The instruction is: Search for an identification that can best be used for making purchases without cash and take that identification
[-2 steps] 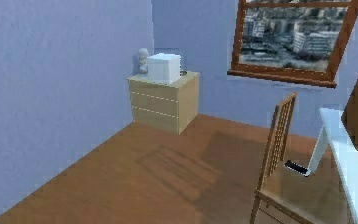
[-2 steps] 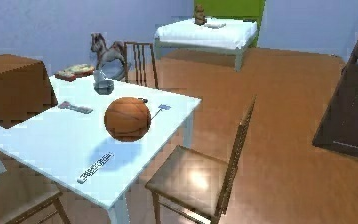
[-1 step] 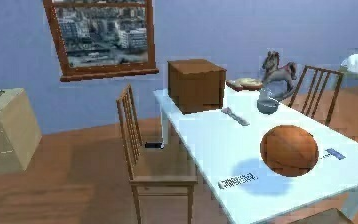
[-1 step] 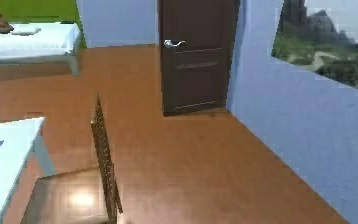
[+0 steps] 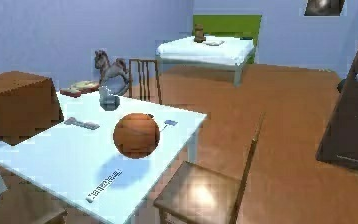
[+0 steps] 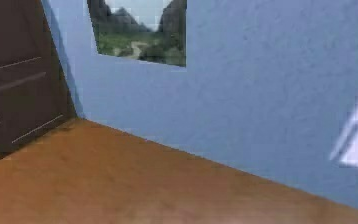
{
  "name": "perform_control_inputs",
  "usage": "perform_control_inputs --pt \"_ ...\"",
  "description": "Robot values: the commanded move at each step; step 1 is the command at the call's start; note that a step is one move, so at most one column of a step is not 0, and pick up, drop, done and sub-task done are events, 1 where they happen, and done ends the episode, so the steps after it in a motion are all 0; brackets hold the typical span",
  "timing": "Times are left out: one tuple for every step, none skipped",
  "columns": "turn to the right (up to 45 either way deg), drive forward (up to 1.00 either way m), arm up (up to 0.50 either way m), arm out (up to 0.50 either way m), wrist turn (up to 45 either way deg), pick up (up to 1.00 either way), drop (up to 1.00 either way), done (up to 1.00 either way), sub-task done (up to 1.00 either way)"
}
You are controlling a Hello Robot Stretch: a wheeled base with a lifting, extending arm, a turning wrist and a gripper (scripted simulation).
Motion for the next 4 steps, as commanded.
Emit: perform_control_inputs --pt "45.0 0.00 0.00 0.00 0.0 0.00 0.00 0.00 0.00" --pt "0.0 0.65 0.00 0.00 0.0 0.00 0.00 0.00 0.00" --pt "-15.0 0.00 0.00 0.00 0.0 0.00 0.00 0.00 0.00" --pt "0.0 0.45 0.00 0.00 0.0 0.00 0.00 0.00 0.00"
